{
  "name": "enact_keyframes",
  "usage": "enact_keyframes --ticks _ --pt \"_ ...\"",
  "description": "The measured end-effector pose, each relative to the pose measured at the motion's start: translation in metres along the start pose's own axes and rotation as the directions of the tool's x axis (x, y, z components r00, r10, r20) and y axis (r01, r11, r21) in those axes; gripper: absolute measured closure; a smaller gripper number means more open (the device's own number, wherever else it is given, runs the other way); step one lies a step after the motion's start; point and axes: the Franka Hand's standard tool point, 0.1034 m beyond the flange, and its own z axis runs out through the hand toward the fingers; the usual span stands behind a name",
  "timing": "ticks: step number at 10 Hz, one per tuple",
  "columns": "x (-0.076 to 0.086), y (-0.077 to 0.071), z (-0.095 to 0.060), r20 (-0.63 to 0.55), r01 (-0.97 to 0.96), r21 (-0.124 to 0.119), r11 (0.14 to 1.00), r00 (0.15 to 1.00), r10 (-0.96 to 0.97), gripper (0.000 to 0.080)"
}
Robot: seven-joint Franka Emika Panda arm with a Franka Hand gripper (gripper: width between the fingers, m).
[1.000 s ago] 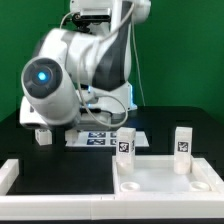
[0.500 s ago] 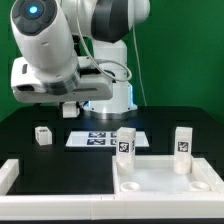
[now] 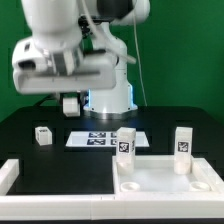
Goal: Assemble square table
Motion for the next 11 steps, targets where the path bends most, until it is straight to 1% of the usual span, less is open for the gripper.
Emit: enact_keyframes --ticks 1,2,3,4,5,6,7,8,9,10,11 --pt "0.015 -0.002 -0.017 -0.086 0.011 -0.017 1.000 0.996 -0.012 0.0508" --pt "0.015 0.001 -0.010 -0.171 0.014 -0.026 1.000 0.985 -0.018 0.0508" --pt "0.011 0.001 -0.006 -0.220 0.013 -0.027 1.000 0.975 -0.019 0.0508" --pt "0.016 0.003 -0.009 -0.302 0.014 -0.042 0.999 0.953 -0.026 0.0508" --pt "0.019 -0.001 -0.012 -0.369 -0.016 -0.044 0.999 0.929 -0.001 0.0508" --pt "0.033 -0.025 -0.028 -0.437 -0.064 -0.034 0.997 0.898 0.043 0.0508" --pt "0.051 -0.057 -0.042 -0.485 -0.076 -0.033 0.997 0.873 0.050 0.0508" --pt "0.070 -0.084 -0.058 -0.547 -0.150 0.014 0.989 0.827 0.133 0.0508" --pt "0.092 -0.111 -0.074 -0.599 -0.200 0.068 0.977 0.775 0.200 0.0508" --pt "0.110 -0.126 -0.083 -0.675 -0.200 0.111 0.973 0.704 0.222 0.0508" --pt "0.112 -0.127 -0.082 -0.723 -0.185 0.111 0.976 0.659 0.207 0.0508"
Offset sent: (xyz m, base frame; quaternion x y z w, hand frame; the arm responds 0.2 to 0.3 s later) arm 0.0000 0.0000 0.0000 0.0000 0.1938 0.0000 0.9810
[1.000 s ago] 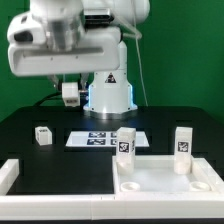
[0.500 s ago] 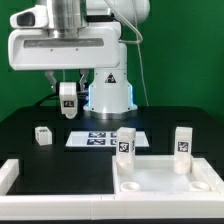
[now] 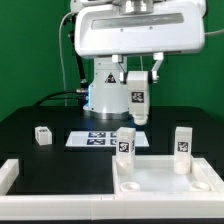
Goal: Assemble square table
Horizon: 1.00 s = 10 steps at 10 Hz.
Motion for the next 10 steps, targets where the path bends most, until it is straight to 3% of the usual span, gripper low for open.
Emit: enact_keyframes --ticks 5,6,8,9,10 --pt "-0.004 -0.013 0.006 -0.260 0.030 0.039 0.999 0.965 -0.018 0.0508" --pt "-0.020 -0.032 0.022 -0.245 0.027 0.041 0.999 0.970 -0.016 0.0508" --pt "-0.028 -0.066 0.047 -0.243 0.066 0.020 0.998 0.968 -0.059 0.0508" --pt "-0.030 -0.069 0.055 -0.258 0.075 0.014 0.997 0.964 -0.069 0.0508" --pt "-0.029 -0.066 0.053 -0.258 0.082 0.010 0.997 0.963 -0.077 0.0508"
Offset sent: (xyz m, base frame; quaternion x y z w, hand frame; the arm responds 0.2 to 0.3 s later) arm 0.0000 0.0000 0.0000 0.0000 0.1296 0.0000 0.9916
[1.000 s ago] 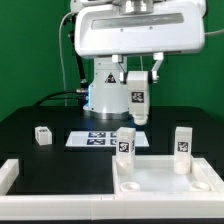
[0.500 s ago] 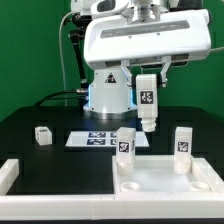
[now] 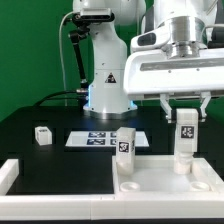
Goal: Assemble square table
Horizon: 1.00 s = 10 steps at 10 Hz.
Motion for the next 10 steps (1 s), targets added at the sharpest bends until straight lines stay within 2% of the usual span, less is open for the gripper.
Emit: enact_keyframes --ticks 3,4,6,8,10 --pt "-0.003 0.000 0.002 0.004 0.010 -0.002 1.000 1.000 -0.010 0.0508" --pt "-0.011 -0.007 0.008 0.008 0.014 -0.004 1.000 1.000 -0.014 0.0508" --pt "-0.021 -0.036 0.026 0.011 0.019 -0.005 1.000 1.000 -0.019 0.0508" --pt "-0.024 -0.038 0.034 0.006 0.040 -0.011 0.999 0.999 -0.040 0.0508" --pt "-0.023 -0.037 0.034 0.003 0.046 -0.012 0.999 0.999 -0.046 0.0508"
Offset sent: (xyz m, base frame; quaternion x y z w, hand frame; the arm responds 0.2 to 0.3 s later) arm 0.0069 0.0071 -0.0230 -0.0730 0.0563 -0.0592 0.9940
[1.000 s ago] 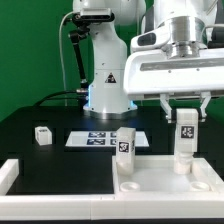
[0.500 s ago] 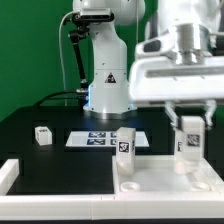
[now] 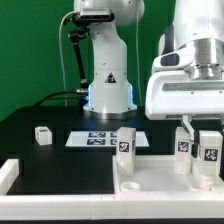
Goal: Assemble square table
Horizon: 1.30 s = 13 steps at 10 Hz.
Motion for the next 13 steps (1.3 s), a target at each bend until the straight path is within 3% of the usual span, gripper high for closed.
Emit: enact_keyframes --ticks 6,13 --pt "-0.003 0.016 0.004 0.009 0.022 -0.019 1.000 1.000 -0.021 0.0508" --pt "-0.007 0.017 0.013 -0.017 0.036 -0.024 0.999 0.999 -0.037 0.0508"
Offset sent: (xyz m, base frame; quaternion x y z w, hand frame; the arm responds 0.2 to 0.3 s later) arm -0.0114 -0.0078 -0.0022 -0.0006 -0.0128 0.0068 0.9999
